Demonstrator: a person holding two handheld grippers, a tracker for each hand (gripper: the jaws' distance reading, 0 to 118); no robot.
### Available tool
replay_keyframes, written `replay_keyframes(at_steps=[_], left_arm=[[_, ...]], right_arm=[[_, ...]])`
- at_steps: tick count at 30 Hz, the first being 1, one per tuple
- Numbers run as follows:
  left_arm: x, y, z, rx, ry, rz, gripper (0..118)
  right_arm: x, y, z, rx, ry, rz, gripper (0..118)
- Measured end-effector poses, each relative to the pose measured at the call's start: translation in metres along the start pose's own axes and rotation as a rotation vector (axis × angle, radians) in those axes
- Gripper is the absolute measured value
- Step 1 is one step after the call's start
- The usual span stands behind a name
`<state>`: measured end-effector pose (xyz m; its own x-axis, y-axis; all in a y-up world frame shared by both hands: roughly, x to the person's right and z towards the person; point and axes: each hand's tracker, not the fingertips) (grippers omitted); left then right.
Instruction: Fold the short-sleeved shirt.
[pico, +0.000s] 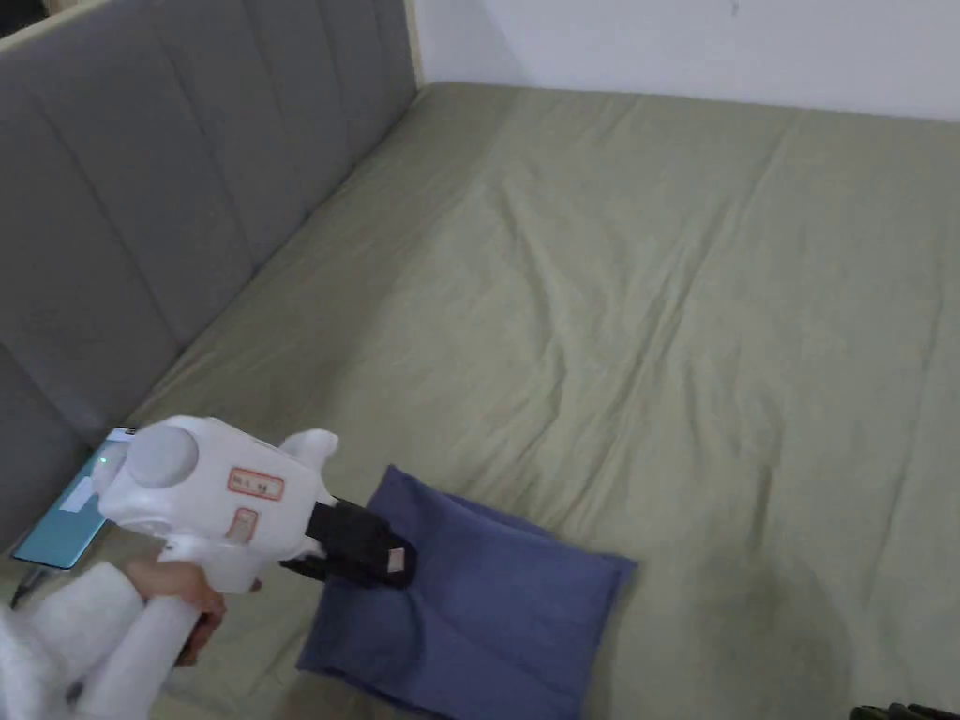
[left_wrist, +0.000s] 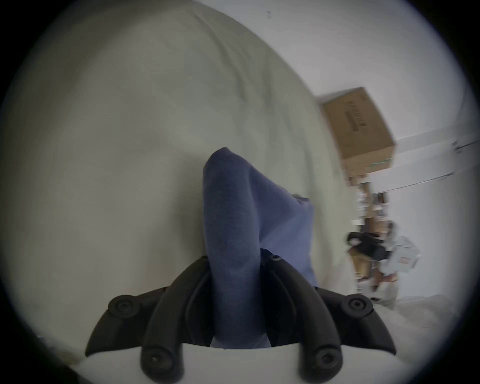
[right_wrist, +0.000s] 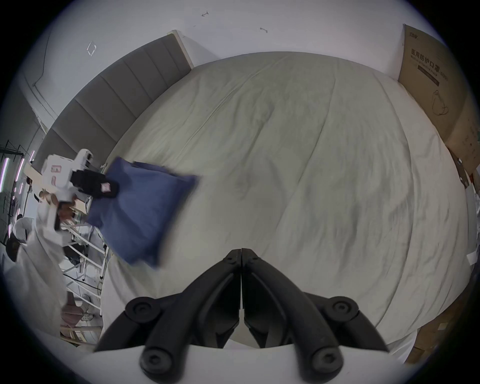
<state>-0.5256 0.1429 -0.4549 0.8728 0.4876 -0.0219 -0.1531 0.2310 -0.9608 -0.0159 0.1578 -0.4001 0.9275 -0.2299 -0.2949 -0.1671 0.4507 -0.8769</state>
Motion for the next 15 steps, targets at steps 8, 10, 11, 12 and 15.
replay_keyframes(at_steps=[8,10,11,12,15], left_arm=[[-0.049,0.041,0.064,0.032,0.543,-0.135,32],[-0.052,0.039,0.058,0.039,0.605,-0.161,36],[-0.057,0.036,0.059,0.051,0.646,-0.174,57],[-0.059,0.036,0.058,0.061,0.683,-0.185,83],[-0.062,0.030,0.059,0.101,0.618,-0.114,110]], right_arm=[[0.003,-0.010,0.000,-0.009,-0.003,-0.055,1],[0.007,-0.011,-0.001,-0.019,-0.006,-0.080,1],[0.008,-0.011,-0.001,-0.023,-0.003,-0.084,1],[0.011,-0.012,-0.002,-0.025,-0.001,-0.086,1],[0.019,-0.013,-0.001,-0.023,-0.009,-0.082,1]])
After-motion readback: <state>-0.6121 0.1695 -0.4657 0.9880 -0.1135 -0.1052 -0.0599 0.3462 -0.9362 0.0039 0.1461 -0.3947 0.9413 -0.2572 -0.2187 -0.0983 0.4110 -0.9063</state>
